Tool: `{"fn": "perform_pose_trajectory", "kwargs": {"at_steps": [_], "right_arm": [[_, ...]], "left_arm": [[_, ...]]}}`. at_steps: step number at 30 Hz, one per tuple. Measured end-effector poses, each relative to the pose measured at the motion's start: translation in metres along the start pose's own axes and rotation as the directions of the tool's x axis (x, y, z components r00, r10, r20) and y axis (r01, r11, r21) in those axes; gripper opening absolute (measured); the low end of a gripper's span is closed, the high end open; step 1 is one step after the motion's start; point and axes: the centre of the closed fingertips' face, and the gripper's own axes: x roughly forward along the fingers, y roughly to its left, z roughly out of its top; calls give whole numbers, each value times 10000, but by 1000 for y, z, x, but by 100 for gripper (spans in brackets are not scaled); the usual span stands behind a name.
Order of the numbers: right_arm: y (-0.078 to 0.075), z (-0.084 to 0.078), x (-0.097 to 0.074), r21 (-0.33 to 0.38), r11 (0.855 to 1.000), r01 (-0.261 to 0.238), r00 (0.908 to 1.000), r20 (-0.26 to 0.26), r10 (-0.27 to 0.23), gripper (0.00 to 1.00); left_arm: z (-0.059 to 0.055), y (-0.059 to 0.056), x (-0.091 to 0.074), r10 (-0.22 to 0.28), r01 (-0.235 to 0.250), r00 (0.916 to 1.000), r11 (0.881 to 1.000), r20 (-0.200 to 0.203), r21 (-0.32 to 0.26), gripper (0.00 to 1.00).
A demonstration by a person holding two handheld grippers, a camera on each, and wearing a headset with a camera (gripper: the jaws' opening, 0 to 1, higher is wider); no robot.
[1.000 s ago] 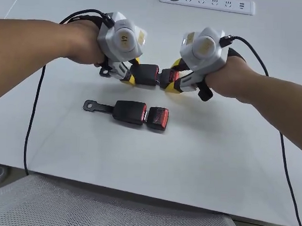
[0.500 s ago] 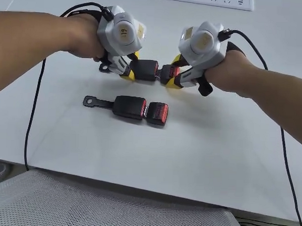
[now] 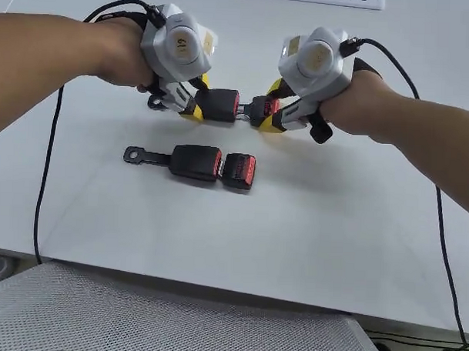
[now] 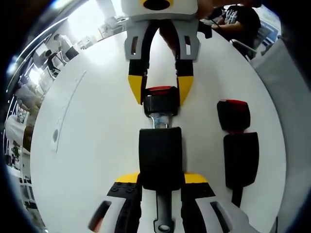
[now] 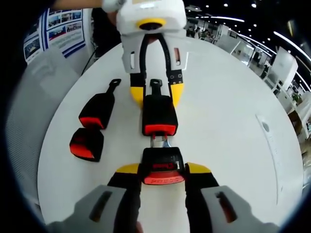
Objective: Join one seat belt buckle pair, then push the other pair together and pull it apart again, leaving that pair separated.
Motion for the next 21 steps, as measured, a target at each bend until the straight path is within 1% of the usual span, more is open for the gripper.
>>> {"fn": "perform_pose_trajectory", "kwargs": {"at_steps": [2,6,7,9,10,11,13,16,18,20,21], "right_arm": [[0,-1,-1,34,10000,44,10000,-58,-44,35],[-3,-12,-7,285,9996,83,9999,-93,-80,35],[-3,-18,-11,511,9986,132,9997,-217,-121,35],[-4,-25,-16,381,9991,188,9995,-252,-178,35],[-5,-29,-19,441,9987,236,9992,-322,-222,35],[-9,-34,-20,478,9985,267,9991,-339,-251,35],[-11,-44,-27,526,9982,291,9988,-412,-269,35],[-11,-61,-37,575,9976,378,9975,-618,-342,35],[-11,-72,-44,623,9974,352,9969,-722,-307,35],[-10,-78,-48,635,9973,356,9961,-823,-303,35],[-9,-84,-53,653,9972,362,9951,-943,-300,35]], "left_arm": [[-1,1,1,18,-18,10000,10000,7,34,31],[-2,3,1,74,-74,9999,10000,75,-26,31],[-2,3,1,73,-72,9999,10000,89,-17,31],[-2,4,1,72,-71,9999,10000,77,-39,31],[-3,4,1,71,-70,9999,10000,75,-12,31],[-4,6,2,68,-67,9999,10000,75,-29,31],[-5,7,3,75,-75,9999,10000,84,-35,31],[-5,7,3,96,-96,9999,9999,90,-36,31],[-5,6,3,107,-107,9999,9999,66,-48,31],[-5,6,3,121,-121,9999,9999,37,-41,31],[-5,6,3,127,-127,9999,9999,28,-42,31]]}}
